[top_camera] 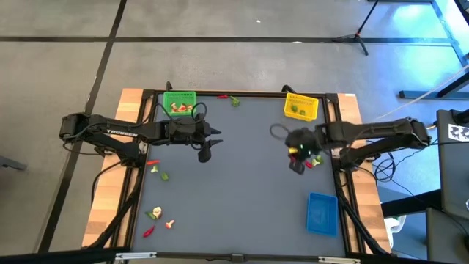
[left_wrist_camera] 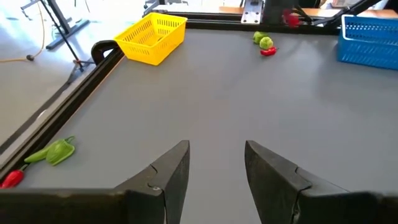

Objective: Sort produce into baskets
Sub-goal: Put the red chili pepper into the blue bin

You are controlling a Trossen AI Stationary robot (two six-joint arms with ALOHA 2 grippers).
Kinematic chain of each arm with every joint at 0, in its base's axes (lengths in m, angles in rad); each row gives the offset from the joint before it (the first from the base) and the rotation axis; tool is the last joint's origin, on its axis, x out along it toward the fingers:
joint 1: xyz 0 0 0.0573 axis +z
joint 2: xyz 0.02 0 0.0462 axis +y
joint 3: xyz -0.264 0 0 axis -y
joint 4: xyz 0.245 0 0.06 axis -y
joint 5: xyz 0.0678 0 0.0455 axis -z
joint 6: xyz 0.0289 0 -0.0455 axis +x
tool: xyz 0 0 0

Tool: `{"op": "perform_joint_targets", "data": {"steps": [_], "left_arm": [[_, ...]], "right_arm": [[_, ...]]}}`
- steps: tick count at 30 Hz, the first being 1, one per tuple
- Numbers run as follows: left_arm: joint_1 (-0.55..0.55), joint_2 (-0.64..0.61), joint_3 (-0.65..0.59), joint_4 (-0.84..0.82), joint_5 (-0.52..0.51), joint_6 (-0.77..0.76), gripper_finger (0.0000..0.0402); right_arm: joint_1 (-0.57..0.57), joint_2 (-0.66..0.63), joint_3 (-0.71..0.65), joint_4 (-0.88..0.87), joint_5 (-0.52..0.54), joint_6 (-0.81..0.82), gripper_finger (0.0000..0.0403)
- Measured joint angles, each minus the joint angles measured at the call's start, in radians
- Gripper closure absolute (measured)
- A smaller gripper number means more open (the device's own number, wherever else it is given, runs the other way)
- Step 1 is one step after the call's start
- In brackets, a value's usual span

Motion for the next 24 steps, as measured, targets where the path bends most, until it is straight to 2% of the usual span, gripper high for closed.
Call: {"op": "perform_joint_targets", "data": {"steps": [6, 13, 19, 24], "left_arm": [[0.000, 0.000, 0.000, -0.010, 0.000, 0.023, 0.0251], [0.000, 0.000, 0.000, -0.028, 0.000, 0.028, 0.0251], [0.000, 0.000, 0.000, -0.028, 0.000, 0.028, 0.0251], [0.000, 0.000, 0.000, -0.028, 0.000, 0.028, 0.0251]], "right_arm": [[0.170, 0.004, -0.002, -0.022, -0.023, 0.176, 0.0397], [0.339, 0.004, -0.002, -0.024, -0.099, 0.377, 0.0397], [0.488, 0.009, -0.003, -0.093, -0.142, 0.587, 0.0397], [0.609, 0.010, -0.067, -0.070, -0.135, 0.728, 0.0397]]}}
